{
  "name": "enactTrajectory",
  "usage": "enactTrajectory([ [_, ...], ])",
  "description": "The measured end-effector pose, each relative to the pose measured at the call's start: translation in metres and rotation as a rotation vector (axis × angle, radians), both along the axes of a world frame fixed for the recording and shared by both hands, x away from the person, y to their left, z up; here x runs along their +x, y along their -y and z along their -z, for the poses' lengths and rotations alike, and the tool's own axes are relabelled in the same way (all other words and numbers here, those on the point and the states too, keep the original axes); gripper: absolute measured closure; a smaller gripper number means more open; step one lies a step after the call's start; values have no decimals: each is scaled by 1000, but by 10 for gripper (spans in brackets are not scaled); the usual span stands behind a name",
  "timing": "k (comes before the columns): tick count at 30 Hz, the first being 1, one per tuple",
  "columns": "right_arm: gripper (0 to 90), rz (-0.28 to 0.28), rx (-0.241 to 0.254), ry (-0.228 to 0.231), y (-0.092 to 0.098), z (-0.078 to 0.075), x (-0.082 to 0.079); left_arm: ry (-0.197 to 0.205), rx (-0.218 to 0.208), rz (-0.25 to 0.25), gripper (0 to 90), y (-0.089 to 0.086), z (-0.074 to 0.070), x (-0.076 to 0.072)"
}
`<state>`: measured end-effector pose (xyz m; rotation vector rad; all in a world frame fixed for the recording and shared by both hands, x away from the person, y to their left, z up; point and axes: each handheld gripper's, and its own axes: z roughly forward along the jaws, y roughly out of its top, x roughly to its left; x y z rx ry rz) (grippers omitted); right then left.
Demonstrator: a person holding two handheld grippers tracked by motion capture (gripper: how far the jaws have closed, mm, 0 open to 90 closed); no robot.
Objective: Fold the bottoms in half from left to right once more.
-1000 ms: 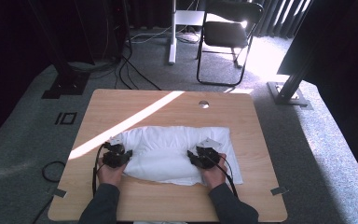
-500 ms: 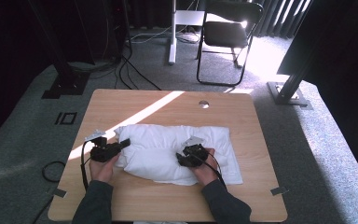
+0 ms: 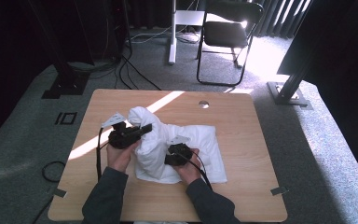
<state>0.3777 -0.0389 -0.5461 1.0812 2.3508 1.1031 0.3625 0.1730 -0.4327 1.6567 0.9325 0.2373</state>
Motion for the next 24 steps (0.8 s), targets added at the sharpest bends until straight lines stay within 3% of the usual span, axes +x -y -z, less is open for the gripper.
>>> enactTrajectory([
  [2,398,-46,53,-5,9,-10,-5,3,17,2,854,4,2,0],
  [3,398,-46,53,-5,9,-10,-5,2,16,2,854,5,3,0],
  [4,381,-55,86,13,18,-16,-9,3,24,0,853,4,4,0],
  [5,368,-42,117,51,33,-25,-16,-2,31,-4,853,3,5,0],
  [6,371,-12,110,97,46,-30,-20,-3,31,-2,853,3,5,0],
  [7,375,22,92,115,55,-32,-21,-5,30,-4,853,2,6,0],
  [8,375,22,92,115,55,-32,-21,-5,30,-4,853,2,6,0],
  [9,367,72,52,102,69,-32,-20,-2,28,-6,853,3,5,-1],
  [10,361,101,19,35,85,-20,-13,2,27,-1,853,5,5,-1],
  [11,358,100,8,0,88,-9,-11,3,25,3,853,7,4,-2],
  [13,362,87,-5,-25,82,4,-9,7,36,18,853,14,2,-2],
  [15,366,88,-15,-13,75,9,-9,10,41,29,853,19,1,-2],
  [18,389,78,13,-9,58,11,-9,8,56,54,853,31,1,-1],
  [21,380,6,40,-4,46,13,-8,0,95,75,852,46,8,0],
  [24,358,-58,108,-34,57,6,-8,-17,115,103,851,55,22,1],
])
